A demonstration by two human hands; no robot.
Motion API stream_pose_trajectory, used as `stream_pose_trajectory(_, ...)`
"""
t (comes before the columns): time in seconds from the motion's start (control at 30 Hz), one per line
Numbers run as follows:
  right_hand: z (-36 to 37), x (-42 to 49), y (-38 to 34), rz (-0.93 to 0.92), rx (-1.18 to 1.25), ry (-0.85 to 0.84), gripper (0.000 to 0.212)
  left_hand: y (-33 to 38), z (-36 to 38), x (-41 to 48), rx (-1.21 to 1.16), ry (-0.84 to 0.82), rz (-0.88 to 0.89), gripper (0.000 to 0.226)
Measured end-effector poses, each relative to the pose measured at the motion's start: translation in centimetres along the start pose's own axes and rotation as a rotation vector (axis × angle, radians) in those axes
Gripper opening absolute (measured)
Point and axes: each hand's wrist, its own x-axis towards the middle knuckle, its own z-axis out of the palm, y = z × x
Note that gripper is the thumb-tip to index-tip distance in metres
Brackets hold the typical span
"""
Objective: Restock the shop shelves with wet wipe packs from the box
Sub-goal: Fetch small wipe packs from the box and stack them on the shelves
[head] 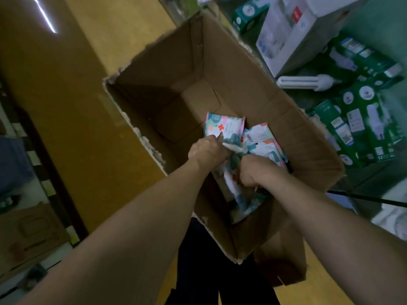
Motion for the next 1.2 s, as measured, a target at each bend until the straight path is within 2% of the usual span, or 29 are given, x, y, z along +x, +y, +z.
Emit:
stream_pose_trajectory(0.17,-4.0,-4.0,-1.2,-0.052,-0.032,0.183,0.042,-0.7,-4.6,-4.7,-0.266,0.079,-0.124,0.049)
stream_pose_trajectory(0.3,-6.7,-7.4,-3.1,-0.107,-0.050,0.275,0.036,-0.8,-8.0,-8.5,-0.399,0.103,-0.159,0.043)
stream_pose_trajectory(0.63,-9.1,-15.9,-8.8,-0.283,-0.196,0.462,0.037,-3.8,-13.8,-19.0,-0.574,0.174,-0.173,0.020)
stream_pose_trajectory(0.83,-8.2,-20.4,-13.8,-0.392,-0.307,0.556,0.035,-9.2,-14.8,-24.2,-0.611,0.280,-0.287,0.005)
stream_pose_trajectory(0.93,-6.9,-22.2,-16.3,-0.456,-0.352,0.578,0.034,-12.1,-14.4,-26.6,-0.647,0.338,-0.368,0.019)
stream_pose_trajectory(1.03,-5.0,-23.7,-18.5,-0.519,-0.399,0.571,0.033,-14.4,-13.5,-29.1,-0.727,0.381,-0.418,0.010)
stream_pose_trajectory(1.2,-1.2,-26.0,-21.5,-0.609,-0.487,0.540,0.030,-18.0,-11.3,-32.8,-0.847,0.395,-0.495,0.033)
